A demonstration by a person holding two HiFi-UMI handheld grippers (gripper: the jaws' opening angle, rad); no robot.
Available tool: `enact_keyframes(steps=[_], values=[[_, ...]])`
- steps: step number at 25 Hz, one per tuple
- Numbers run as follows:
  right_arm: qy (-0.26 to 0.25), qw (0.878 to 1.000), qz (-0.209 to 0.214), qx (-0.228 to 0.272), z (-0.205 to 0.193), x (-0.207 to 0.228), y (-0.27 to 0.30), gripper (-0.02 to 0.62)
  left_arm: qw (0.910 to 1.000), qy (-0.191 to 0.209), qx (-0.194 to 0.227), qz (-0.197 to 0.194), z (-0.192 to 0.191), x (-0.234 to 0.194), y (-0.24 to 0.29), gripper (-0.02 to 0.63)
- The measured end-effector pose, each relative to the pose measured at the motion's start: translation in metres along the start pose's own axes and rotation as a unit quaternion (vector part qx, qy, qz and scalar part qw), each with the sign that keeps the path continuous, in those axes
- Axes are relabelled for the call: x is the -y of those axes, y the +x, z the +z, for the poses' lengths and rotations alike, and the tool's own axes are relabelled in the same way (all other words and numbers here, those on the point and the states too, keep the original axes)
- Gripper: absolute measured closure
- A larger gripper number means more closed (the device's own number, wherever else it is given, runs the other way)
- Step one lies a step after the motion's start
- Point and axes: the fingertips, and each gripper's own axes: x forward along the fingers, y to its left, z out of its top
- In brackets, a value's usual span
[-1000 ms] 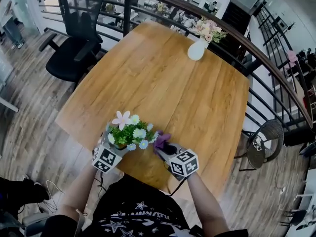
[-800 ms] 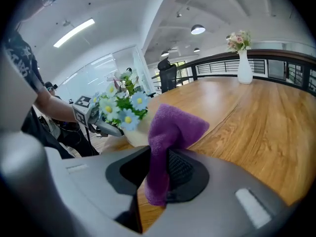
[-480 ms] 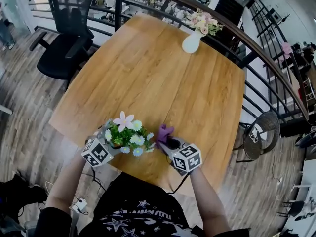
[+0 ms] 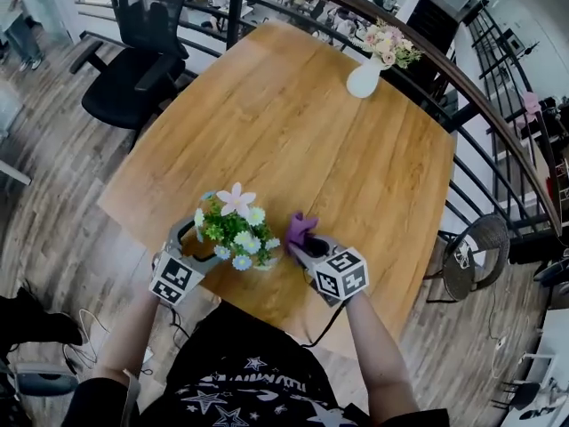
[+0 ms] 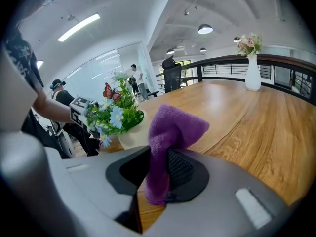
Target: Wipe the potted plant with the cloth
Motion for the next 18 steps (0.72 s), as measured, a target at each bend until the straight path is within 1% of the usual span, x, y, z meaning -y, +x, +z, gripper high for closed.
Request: enact_keyframes(steps=[2,6,8,10,14,16,18], values=[[-0.012,1.000,0.008,0.003,0.009,0.000,0.006,0.505,0.9995,-0.025,-0.003,0.022,-0.007,0.002,-0.009,0.180],[-0.048,0.998,0.028,-0.001,0.032,0.001,0.021,0.505,0.9977,-0.049,-0.006,0.045,-0.011,0.027,-0.016,0.179],[-0.071,0.997,0.039,-0.005,0.043,0.006,0.031,0.505,0.9960,-0.067,-0.007,0.059,-0.009,0.038,-0.013,0.142],[-0.090,0.994,0.056,-0.009,0.054,0.009,0.040,0.506,0.9939,-0.084,-0.012,0.070,-0.008,0.047,-0.007,0.130],[-0.129,0.985,0.105,-0.035,0.064,0.000,0.056,0.506,0.9868,-0.117,-0.012,0.111,-0.008,0.053,0.004,0.124],[-0.157,0.979,0.121,-0.054,0.065,-0.006,0.064,0.505,0.9834,-0.125,-0.008,0.131,-0.002,0.052,0.008,0.103],[-0.180,0.972,0.136,-0.064,0.067,-0.010,0.072,0.505,0.9817,-0.122,-0.011,0.146,0.003,0.050,0.014,0.091]])
